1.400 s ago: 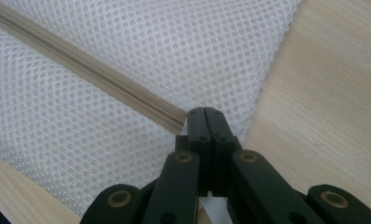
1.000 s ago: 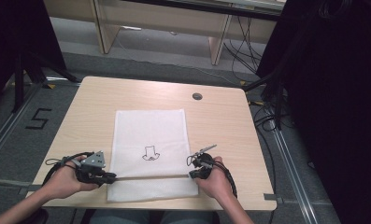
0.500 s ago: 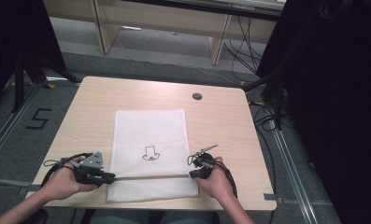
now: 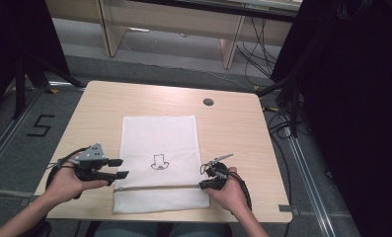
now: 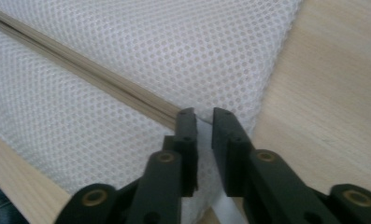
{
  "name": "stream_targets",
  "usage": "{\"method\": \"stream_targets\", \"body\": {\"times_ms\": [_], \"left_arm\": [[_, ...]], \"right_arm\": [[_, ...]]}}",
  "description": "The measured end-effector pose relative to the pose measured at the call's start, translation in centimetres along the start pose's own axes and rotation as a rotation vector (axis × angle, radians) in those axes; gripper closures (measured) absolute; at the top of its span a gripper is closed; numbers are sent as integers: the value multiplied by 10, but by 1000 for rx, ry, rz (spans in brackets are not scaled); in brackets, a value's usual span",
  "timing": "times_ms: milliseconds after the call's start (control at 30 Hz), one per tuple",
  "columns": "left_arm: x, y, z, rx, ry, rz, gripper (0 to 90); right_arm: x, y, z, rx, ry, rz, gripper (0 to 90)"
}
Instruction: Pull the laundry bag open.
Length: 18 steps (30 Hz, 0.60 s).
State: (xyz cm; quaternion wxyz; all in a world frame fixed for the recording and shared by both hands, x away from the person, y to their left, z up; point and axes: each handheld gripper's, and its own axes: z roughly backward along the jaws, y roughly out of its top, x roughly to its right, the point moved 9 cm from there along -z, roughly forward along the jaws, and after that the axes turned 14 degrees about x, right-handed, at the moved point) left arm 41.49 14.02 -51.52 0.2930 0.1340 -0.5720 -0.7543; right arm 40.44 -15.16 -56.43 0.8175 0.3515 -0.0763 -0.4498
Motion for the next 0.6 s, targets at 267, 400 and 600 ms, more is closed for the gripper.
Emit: {"method": "stream_targets", "body": {"times_ms": [267, 400, 600], "left_arm": [[-12, 0, -21, 25, 95, 86, 386], [-10, -19, -18, -24, 99, 83, 392], [-25, -11, -9, 9, 153, 55, 397]], "right_arm": [[-5, -3, 3, -3, 14, -4, 709], [-2, 5, 8, 69, 8, 60, 651], [13, 18, 18, 187, -57, 10, 598]]}}
